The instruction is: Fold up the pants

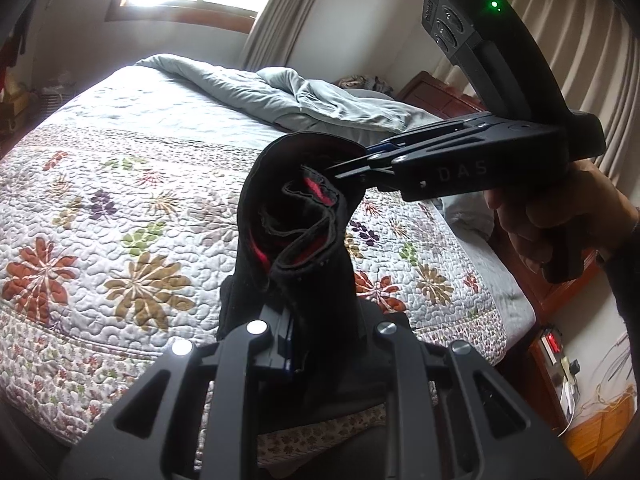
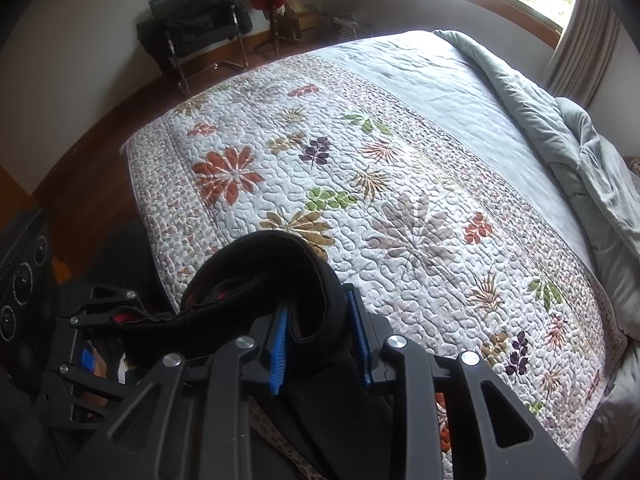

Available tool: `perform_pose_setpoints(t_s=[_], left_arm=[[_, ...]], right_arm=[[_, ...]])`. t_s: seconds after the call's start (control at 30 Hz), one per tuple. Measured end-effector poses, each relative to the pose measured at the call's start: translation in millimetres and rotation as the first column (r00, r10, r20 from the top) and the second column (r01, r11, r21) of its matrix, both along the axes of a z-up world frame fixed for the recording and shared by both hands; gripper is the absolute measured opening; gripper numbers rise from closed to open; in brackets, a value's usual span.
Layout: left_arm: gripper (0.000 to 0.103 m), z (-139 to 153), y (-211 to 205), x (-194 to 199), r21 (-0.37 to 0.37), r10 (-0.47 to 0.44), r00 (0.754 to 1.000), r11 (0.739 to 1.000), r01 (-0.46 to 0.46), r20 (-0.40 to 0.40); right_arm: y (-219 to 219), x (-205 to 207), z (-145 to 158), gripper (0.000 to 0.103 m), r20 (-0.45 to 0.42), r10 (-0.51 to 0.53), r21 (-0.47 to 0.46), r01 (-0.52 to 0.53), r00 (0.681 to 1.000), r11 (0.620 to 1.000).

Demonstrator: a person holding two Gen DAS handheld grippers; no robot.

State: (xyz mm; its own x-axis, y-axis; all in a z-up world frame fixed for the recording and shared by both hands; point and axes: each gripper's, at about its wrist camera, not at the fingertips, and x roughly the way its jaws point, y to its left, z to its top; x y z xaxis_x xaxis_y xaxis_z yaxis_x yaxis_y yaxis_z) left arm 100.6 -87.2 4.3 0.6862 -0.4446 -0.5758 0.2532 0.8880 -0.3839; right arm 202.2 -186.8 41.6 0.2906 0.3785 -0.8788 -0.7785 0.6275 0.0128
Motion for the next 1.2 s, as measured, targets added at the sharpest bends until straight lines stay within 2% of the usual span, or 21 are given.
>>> perform_pose_setpoints(t_s=[0.6, 1.2], left_arm=[[0.018, -20, -62, 12, 0.022, -0.102, 0.994, 0.994, 0.102, -0.037], [0.018, -54, -111, 26, 0.046, -0.164, 0.982, 0.985, 0.169, -0.095]], right_arm=[[-69, 6, -32, 0.028, -0.039, -0.067, 0.026, 0.068, 0.997, 0.997], [-119, 15, -75, 0.028, -0.069, -0.095, 0.046, 0.099, 0.993, 0.994]])
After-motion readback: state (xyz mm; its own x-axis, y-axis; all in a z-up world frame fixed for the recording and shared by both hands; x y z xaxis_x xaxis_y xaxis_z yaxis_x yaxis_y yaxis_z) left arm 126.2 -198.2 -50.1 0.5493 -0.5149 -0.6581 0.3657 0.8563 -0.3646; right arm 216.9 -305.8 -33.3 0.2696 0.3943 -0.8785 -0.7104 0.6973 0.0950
